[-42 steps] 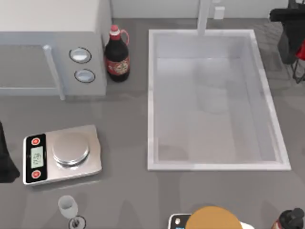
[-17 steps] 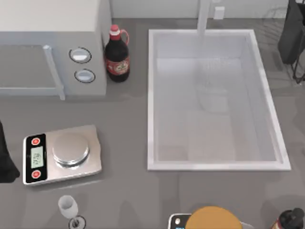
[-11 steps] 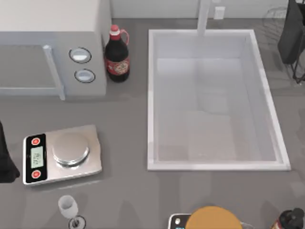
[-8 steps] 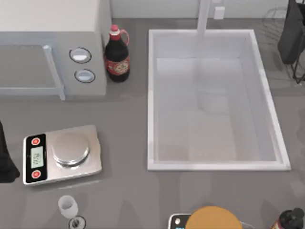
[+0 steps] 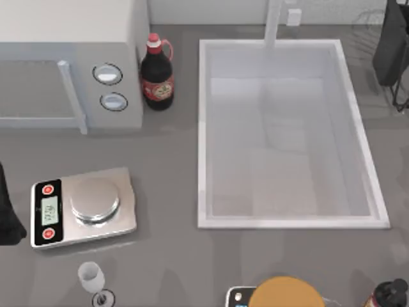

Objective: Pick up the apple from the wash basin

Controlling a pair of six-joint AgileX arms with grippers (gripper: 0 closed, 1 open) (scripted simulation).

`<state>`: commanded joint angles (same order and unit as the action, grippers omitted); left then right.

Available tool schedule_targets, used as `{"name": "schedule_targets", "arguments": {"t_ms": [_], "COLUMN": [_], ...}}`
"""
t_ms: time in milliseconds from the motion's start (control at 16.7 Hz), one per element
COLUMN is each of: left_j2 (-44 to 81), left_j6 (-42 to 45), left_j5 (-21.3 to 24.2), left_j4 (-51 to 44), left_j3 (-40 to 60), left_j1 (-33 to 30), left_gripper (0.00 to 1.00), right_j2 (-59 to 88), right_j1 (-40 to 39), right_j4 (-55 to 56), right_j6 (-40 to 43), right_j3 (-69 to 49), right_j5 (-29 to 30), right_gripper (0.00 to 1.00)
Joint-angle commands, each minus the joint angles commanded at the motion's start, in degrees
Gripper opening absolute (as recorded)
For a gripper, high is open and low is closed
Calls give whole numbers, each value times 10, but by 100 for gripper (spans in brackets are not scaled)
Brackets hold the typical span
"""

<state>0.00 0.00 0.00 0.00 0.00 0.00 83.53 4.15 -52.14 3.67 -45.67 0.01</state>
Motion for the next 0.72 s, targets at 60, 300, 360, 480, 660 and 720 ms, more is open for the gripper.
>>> {"name": "schedule_targets", "arguments": {"t_ms": [60, 300, 360, 480, 660, 720], "left_j2": [0, 0, 0, 0, 0, 0], "left_j6": [0, 0, 0, 0, 0, 0], "left_j5": [0, 0, 0, 0, 0, 0], "left_j4": [0, 0, 0, 0, 0, 0], "left_j3": [0, 0, 0, 0, 0, 0], "left_j1": [0, 0, 0, 0, 0, 0], "left_gripper": [100, 100, 100, 100, 100, 100], "right_j2": [0, 0, 0, 0, 0, 0], "right_j1": [0, 0, 0, 0, 0, 0], "right_j4": [0, 0, 0, 0, 0, 0], "right_j6": [0, 0, 0, 0, 0, 0], "right_j3": [0, 0, 0, 0, 0, 0], "right_j5": [0, 0, 0, 0, 0, 0], "right_gripper": [60, 90, 98, 100, 100, 100]}}
